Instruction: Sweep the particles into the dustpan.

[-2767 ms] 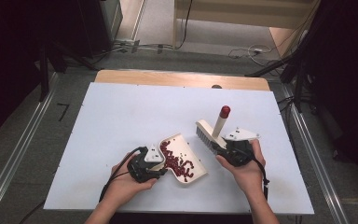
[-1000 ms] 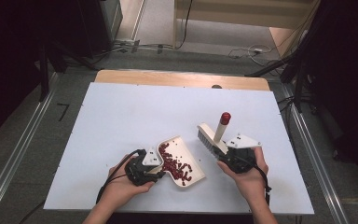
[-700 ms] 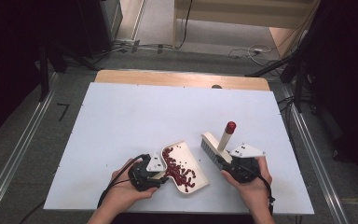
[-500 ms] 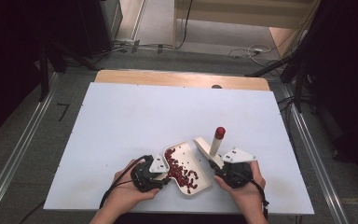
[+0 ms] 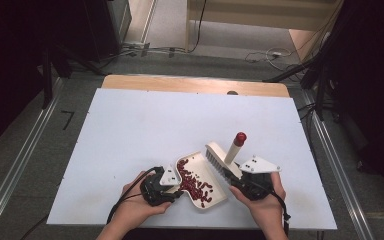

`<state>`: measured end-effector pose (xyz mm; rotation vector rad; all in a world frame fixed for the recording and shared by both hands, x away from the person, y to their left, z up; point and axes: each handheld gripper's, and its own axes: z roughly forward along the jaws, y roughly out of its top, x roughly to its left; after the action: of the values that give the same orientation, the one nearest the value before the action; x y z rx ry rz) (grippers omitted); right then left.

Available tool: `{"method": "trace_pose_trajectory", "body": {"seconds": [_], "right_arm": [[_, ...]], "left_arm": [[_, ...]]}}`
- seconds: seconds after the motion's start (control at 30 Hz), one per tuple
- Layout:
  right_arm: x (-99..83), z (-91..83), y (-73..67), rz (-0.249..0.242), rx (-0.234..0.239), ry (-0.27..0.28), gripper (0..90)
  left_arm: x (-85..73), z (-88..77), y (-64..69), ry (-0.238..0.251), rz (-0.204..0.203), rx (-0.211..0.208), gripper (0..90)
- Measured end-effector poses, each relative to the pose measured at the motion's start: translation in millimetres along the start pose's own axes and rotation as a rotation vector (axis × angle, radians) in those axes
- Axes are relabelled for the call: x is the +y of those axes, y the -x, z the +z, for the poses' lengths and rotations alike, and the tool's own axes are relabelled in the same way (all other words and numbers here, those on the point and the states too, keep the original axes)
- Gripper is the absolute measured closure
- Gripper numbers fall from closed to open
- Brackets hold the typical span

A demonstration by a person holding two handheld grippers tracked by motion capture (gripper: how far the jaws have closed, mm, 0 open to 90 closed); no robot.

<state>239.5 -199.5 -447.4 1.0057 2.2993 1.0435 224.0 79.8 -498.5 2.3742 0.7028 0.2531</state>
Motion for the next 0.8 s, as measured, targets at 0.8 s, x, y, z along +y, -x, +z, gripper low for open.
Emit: {"method": "trace_pose_trajectory", "body": {"seconds": [0.8], "right_arm": [[11.0, 26.4, -70.0, -0.065, 0.079, -0.037, 64.9]], "left_arm": [[1.2, 3.4, 4.8, 0.022, -0.025, 0.010, 65.3]]}}
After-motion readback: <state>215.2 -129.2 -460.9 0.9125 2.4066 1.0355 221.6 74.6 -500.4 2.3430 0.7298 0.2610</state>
